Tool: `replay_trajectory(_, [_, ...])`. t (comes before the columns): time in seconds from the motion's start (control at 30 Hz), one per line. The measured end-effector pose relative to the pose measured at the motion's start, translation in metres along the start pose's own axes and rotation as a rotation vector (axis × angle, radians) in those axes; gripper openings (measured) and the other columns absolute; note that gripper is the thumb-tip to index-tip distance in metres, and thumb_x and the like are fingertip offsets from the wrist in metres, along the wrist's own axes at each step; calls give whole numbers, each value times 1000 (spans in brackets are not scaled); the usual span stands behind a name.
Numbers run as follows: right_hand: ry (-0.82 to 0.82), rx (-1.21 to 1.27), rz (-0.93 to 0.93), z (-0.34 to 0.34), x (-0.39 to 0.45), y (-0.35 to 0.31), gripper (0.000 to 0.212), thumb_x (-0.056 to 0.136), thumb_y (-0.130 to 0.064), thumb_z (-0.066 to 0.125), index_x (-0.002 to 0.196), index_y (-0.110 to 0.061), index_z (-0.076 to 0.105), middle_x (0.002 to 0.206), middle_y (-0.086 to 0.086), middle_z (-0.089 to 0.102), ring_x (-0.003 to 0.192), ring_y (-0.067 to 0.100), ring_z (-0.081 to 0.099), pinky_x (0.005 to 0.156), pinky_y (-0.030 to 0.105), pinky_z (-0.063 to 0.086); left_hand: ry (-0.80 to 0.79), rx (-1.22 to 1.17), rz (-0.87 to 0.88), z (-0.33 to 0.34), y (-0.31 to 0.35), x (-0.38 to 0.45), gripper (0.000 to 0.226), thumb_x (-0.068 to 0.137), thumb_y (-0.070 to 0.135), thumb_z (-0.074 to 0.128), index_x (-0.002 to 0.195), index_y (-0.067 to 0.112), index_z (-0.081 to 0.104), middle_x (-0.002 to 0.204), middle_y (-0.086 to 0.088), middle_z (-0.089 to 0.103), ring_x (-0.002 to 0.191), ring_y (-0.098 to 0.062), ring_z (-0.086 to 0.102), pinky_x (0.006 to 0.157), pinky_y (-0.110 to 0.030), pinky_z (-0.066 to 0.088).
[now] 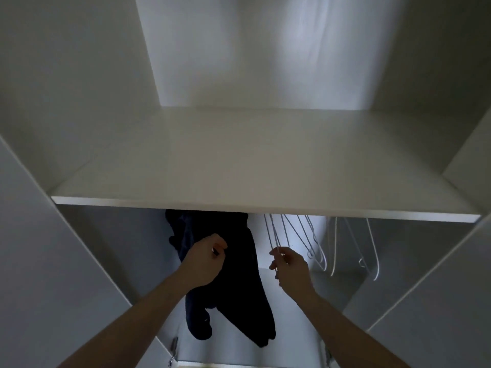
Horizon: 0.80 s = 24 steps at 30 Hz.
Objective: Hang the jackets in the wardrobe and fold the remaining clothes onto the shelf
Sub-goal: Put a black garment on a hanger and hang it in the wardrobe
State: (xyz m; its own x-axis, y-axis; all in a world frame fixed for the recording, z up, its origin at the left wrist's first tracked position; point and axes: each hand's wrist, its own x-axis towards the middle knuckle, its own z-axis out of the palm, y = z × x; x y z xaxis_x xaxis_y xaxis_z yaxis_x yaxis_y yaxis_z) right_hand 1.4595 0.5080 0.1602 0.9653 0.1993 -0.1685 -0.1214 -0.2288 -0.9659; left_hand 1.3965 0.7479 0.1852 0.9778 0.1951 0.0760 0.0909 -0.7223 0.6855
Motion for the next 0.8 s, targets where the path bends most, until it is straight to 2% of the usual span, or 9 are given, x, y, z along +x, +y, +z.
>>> replay_trajectory(0.13, [109,-132,-106,-6,-9,-19,19,104,-26,56,97,-24,73,68,-13,74,60,-5,64,66,5,43,-125,-86,5,3,8,0,15,94,8,65,102,22,66,101,6,66,94,-8,63,86,-13,47])
replay_trajectory(0.3, [200,-163,-98,12,-20,-27,22,105,-29,53,102,-26,74,68,-18,73,64,-9,65,67,-1,40,-185,-188,53,2,13,4,16,96,14,65,103,28,65,104,13,66,91,2,62,81,-5,44])
replay_trajectory(0.4, [267,-187,-91,28,-26,-38,23,105,-32,50,99,-31,72,69,-19,74,67,-8,64,66,-1,38,-269,-202,87,0,10,2,17,96,11,64,100,28,64,103,11,65,92,-1,63,81,-9,46])
replay_trajectory(0.53, [321,-198,-78,47,-28,-55,31,103,-28,50,78,-35,66,68,-13,74,65,0,67,58,5,43,-314,-195,131,-8,3,-4,16,96,7,63,101,22,64,103,9,65,94,-6,64,81,-13,50])
replay_trajectory(0.63, [331,-264,-39,63,-43,-49,26,103,-26,51,86,-33,68,68,-13,74,55,1,63,55,11,43,-304,-204,149,-16,-8,-9,15,96,7,63,100,21,65,102,9,66,93,-6,64,76,-7,47])
replay_trajectory(0.7, [380,-271,-20,68,-61,-36,23,103,-24,51,93,-33,70,69,-15,74,48,-2,59,53,11,40,-297,-204,154,-21,-17,-12,15,95,5,63,99,19,66,100,8,67,91,-5,64,75,-5,47])
replay_trajectory(0.8, [459,-316,27,65,-97,-17,23,102,-20,53,97,-31,72,69,-19,72,56,-1,65,46,8,42,-299,-215,150,-24,-27,-21,18,94,4,64,96,21,66,98,7,68,88,1,63,75,-4,47])
